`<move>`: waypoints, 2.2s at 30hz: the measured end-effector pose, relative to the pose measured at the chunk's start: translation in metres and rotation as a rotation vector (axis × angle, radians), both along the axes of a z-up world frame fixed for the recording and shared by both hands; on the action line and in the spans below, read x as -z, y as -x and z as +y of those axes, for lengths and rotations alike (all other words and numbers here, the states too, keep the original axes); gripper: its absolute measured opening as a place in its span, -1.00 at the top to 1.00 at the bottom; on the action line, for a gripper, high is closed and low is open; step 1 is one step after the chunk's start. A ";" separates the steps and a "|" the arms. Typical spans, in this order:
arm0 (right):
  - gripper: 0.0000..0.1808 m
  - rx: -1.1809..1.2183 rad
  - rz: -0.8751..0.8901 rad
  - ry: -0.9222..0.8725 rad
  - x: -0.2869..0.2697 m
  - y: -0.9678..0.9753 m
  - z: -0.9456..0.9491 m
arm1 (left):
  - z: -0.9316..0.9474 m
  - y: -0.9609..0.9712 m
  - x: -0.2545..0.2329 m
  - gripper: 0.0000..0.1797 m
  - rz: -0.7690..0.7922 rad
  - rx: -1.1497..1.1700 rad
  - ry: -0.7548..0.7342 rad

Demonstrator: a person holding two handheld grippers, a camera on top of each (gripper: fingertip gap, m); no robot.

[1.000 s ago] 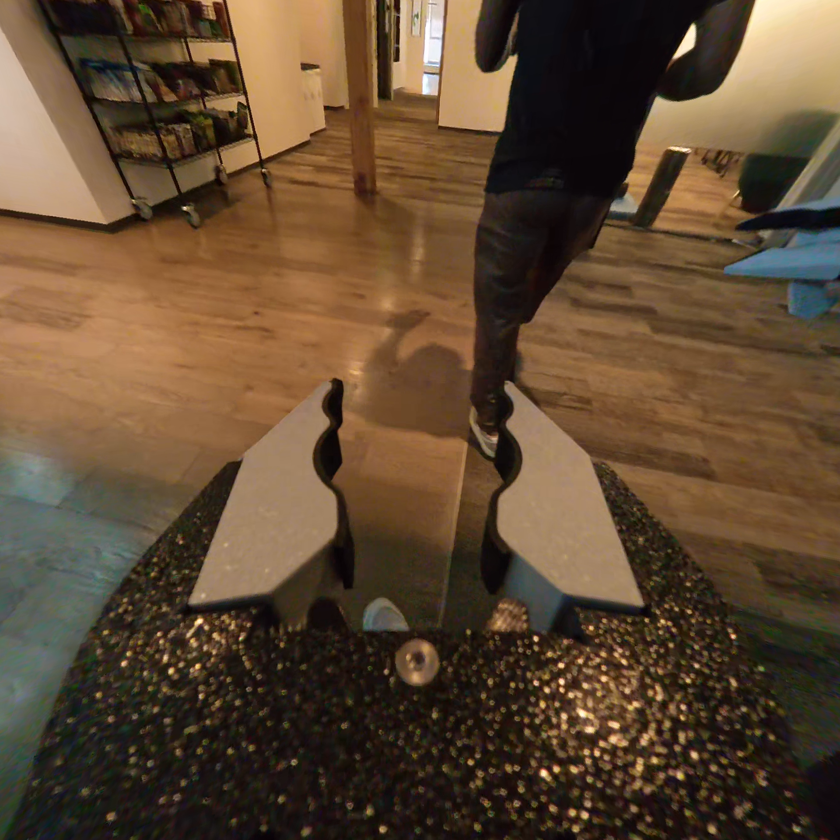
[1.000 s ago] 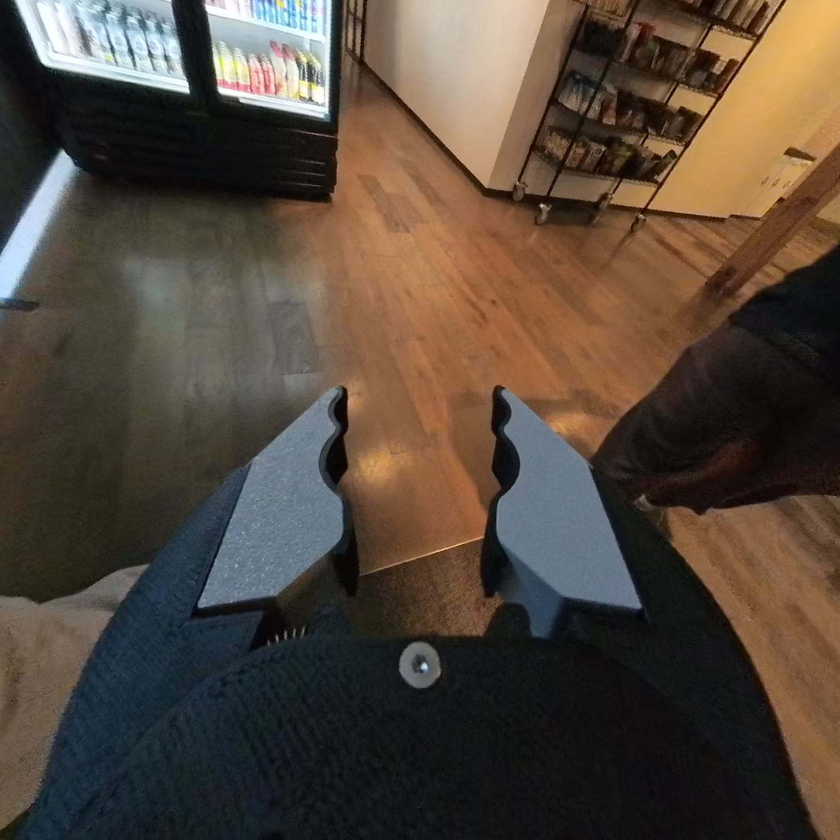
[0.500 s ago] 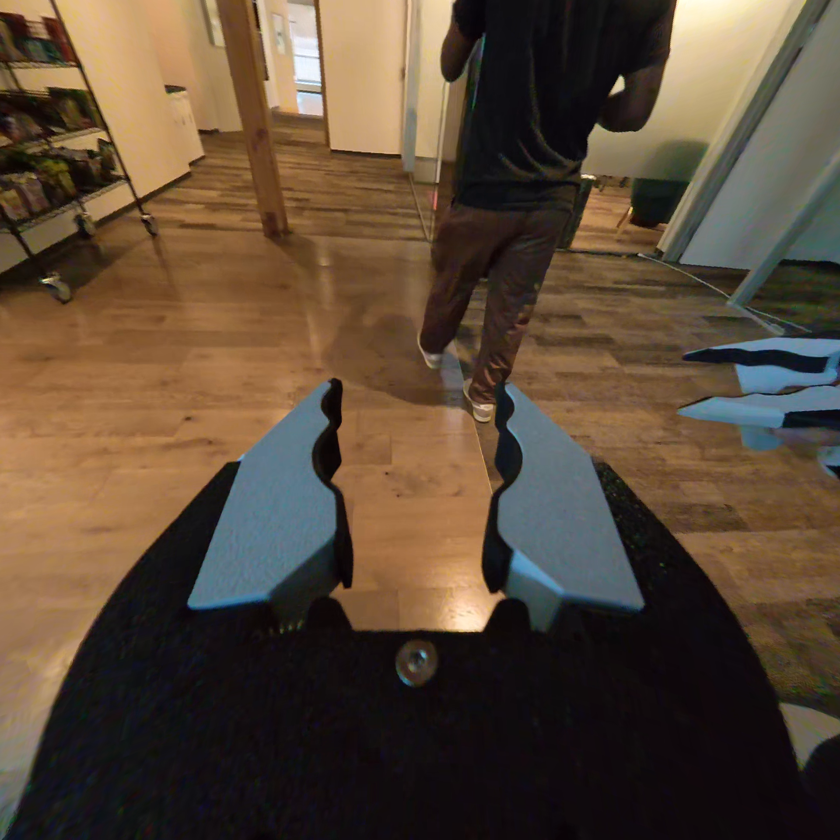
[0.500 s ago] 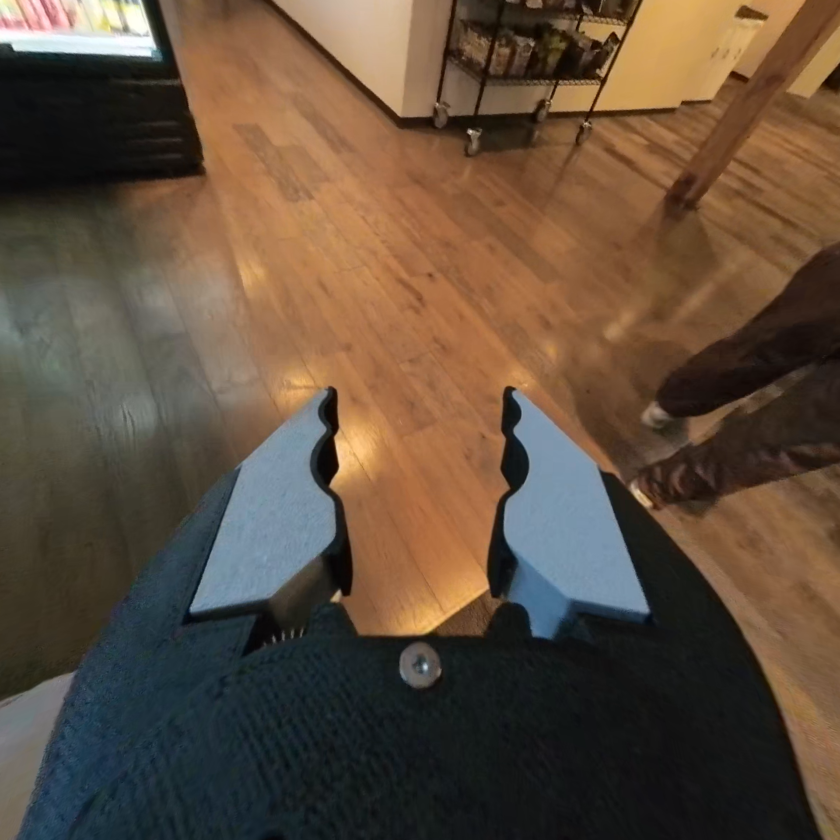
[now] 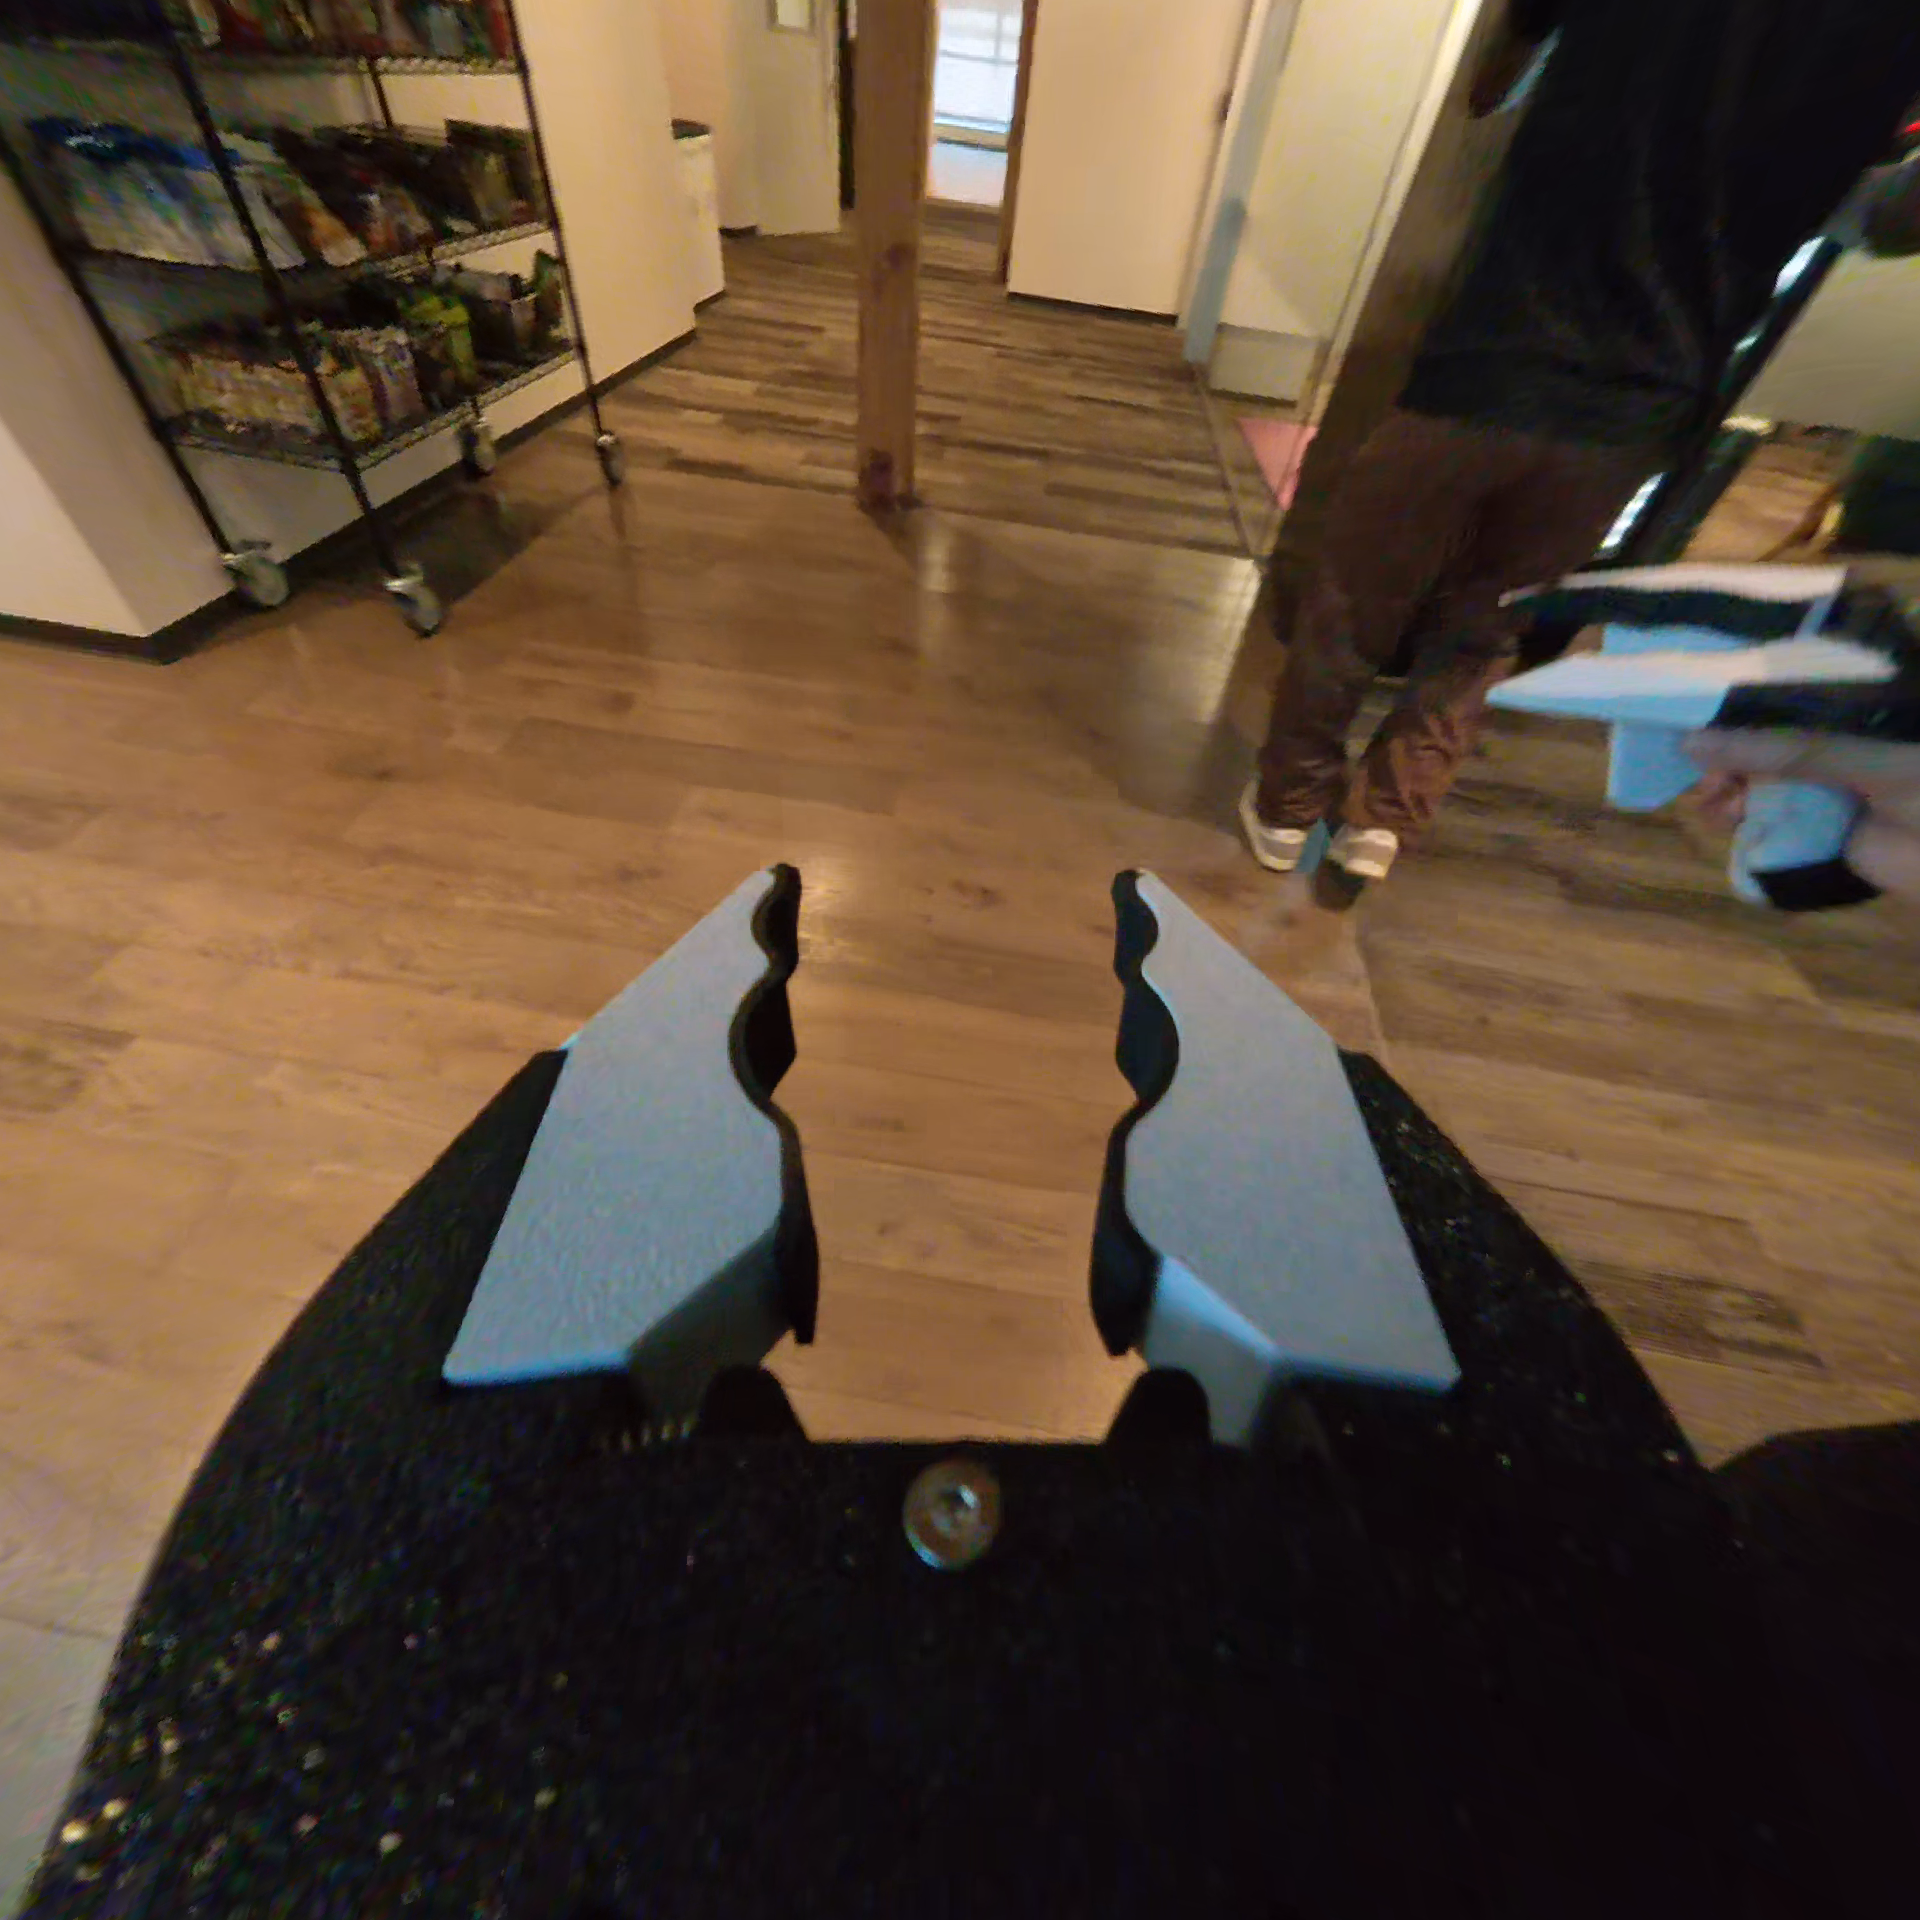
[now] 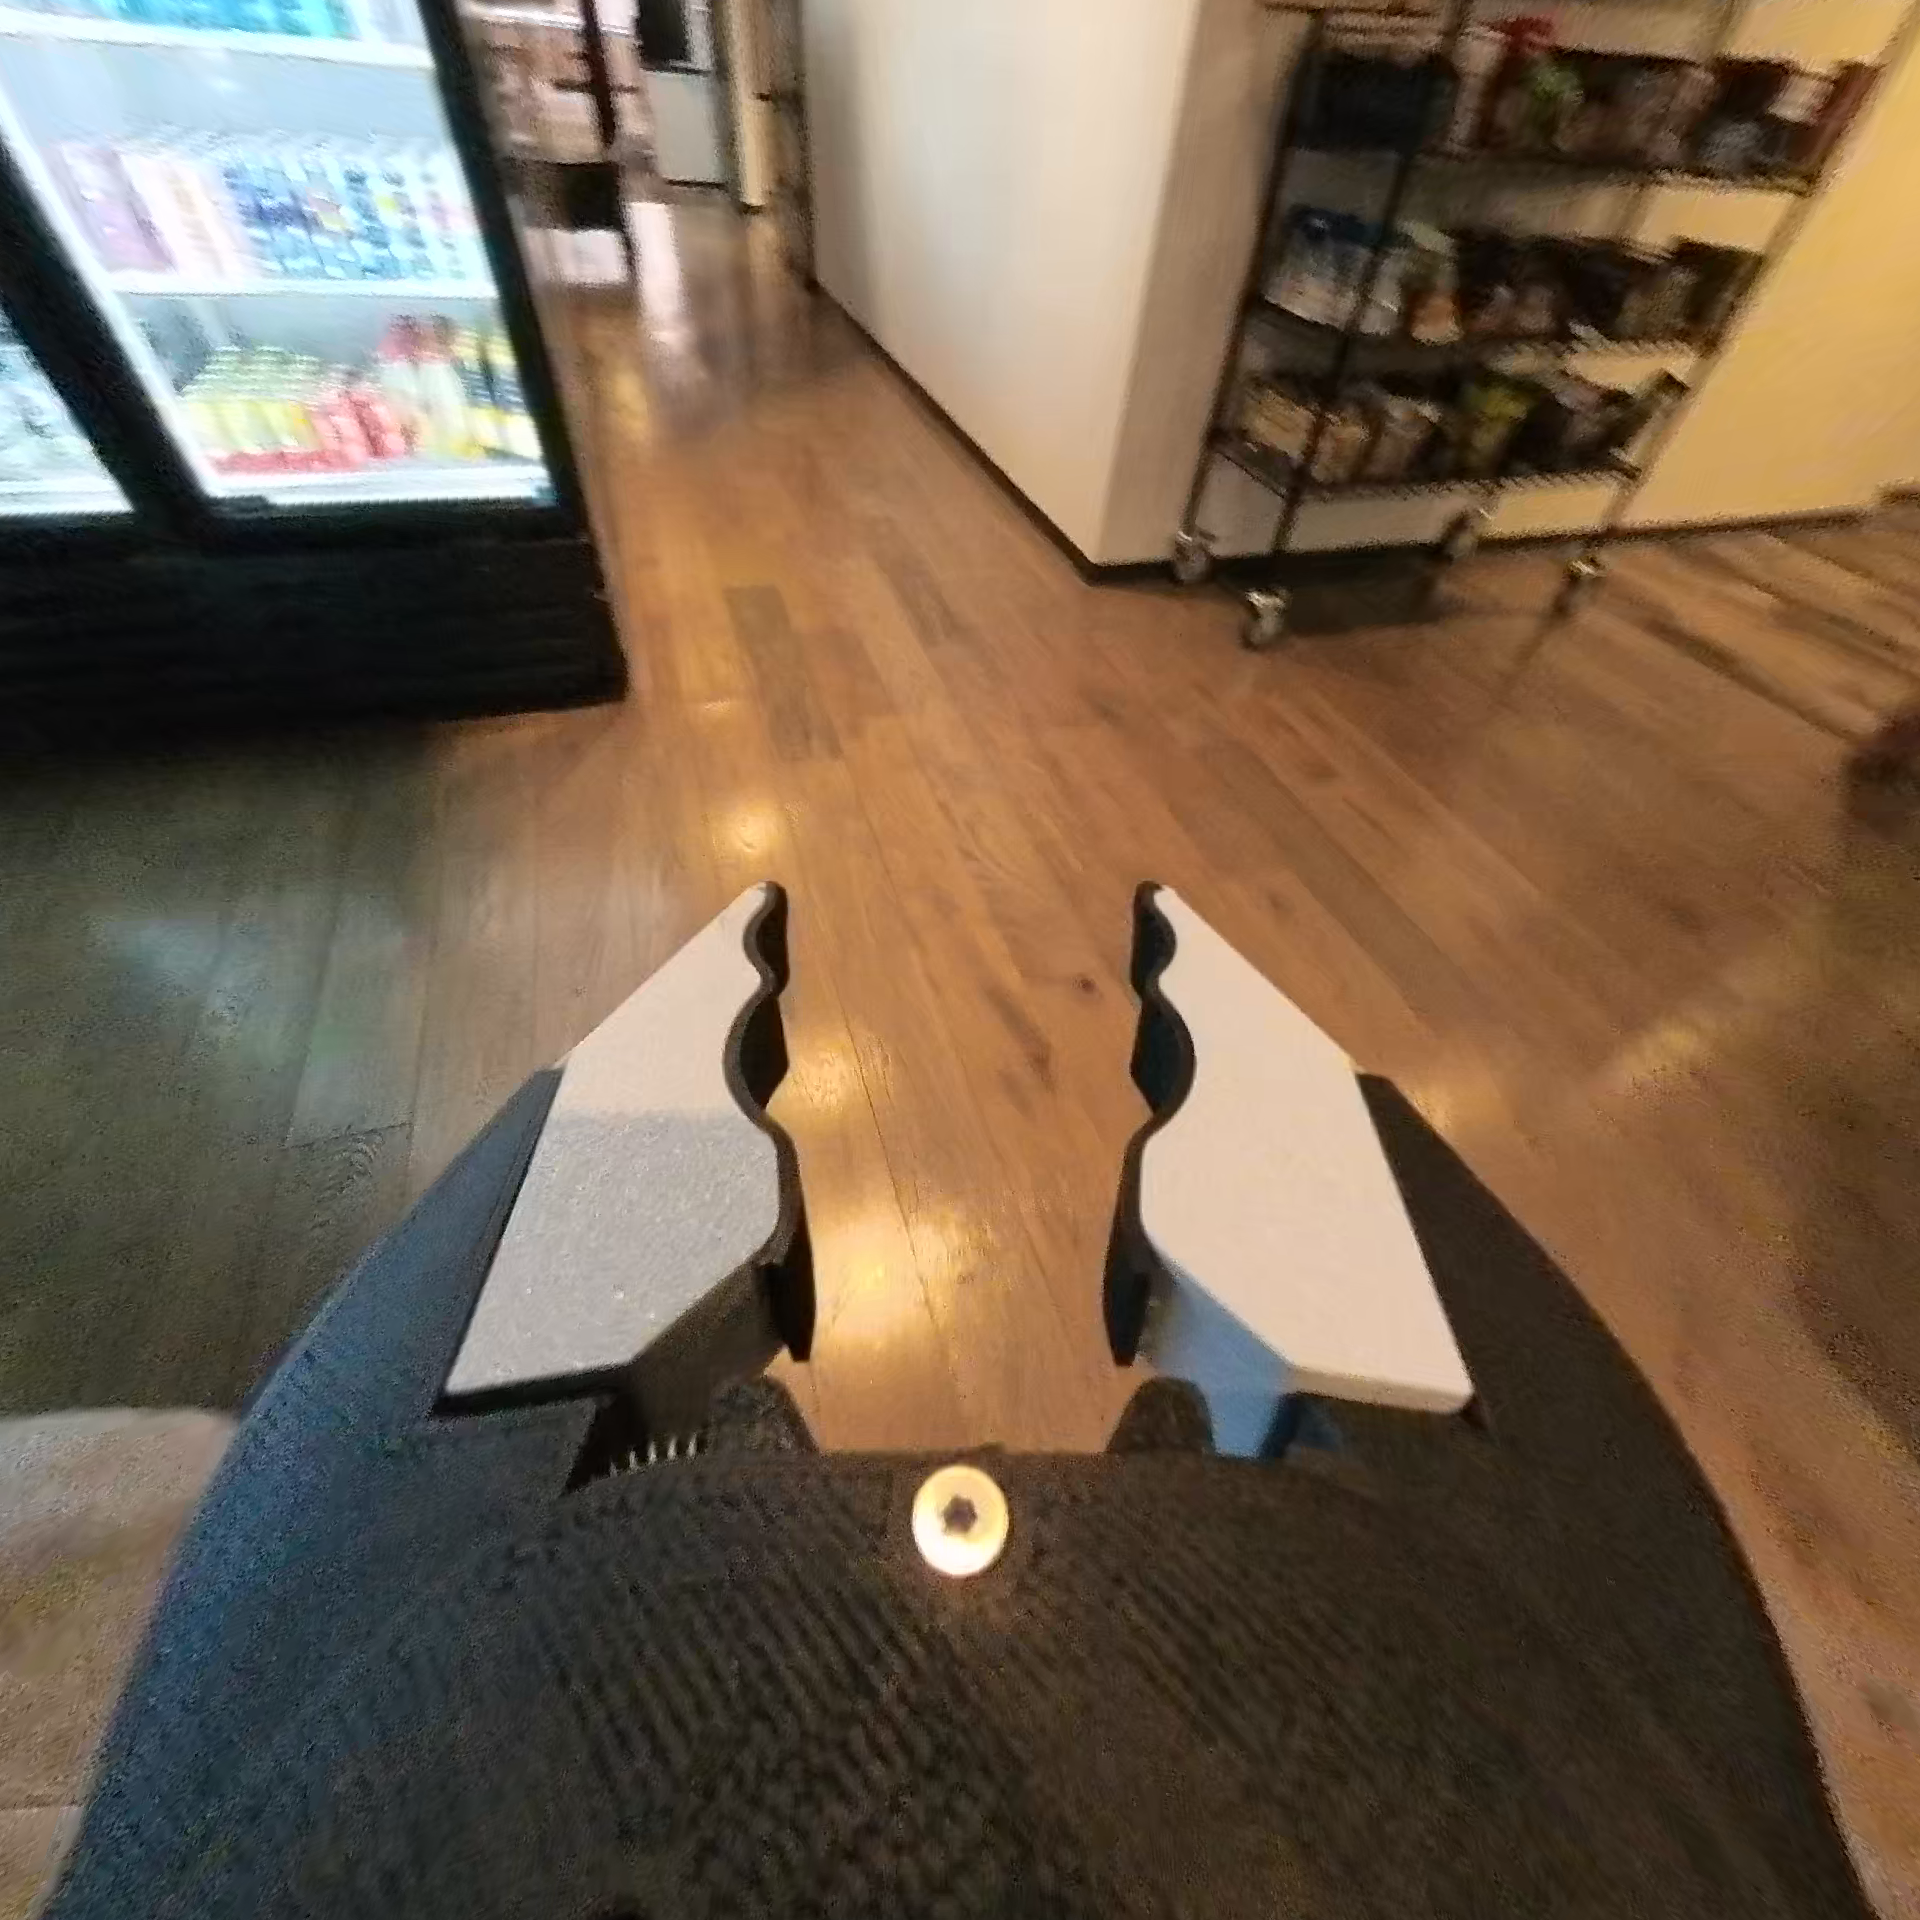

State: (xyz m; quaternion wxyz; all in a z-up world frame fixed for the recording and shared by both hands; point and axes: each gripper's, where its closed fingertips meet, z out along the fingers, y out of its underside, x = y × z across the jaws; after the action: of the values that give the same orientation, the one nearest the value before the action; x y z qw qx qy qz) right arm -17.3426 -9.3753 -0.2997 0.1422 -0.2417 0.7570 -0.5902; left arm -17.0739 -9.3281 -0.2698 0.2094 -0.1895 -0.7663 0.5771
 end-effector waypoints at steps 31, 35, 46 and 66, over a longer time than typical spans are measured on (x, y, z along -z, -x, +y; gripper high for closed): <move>0.78 0.347 0.076 -0.066 0.044 0.114 -0.914 | -1.055 0.110 -0.003 0.85 -0.019 0.353 0.082; 0.51 0.227 -0.036 -0.098 0.047 0.104 -1.096 | -1.187 0.099 0.010 0.66 -0.086 0.233 0.058; 0.15 0.045 0.071 0.025 -0.019 0.057 -1.456 | -1.506 0.063 0.030 0.33 -0.055 -0.029 -0.013; 0.40 0.285 -0.027 -0.142 0.038 0.208 -1.876 | -2.073 0.190 0.028 0.46 -0.065 0.103 -0.009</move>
State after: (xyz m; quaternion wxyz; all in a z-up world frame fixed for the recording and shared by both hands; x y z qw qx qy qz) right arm -17.5510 -11.2515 -0.3377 0.0841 -0.1130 0.8215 -0.5525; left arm -17.2637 -11.4008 -0.2981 0.2146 -0.2466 -0.7645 0.5556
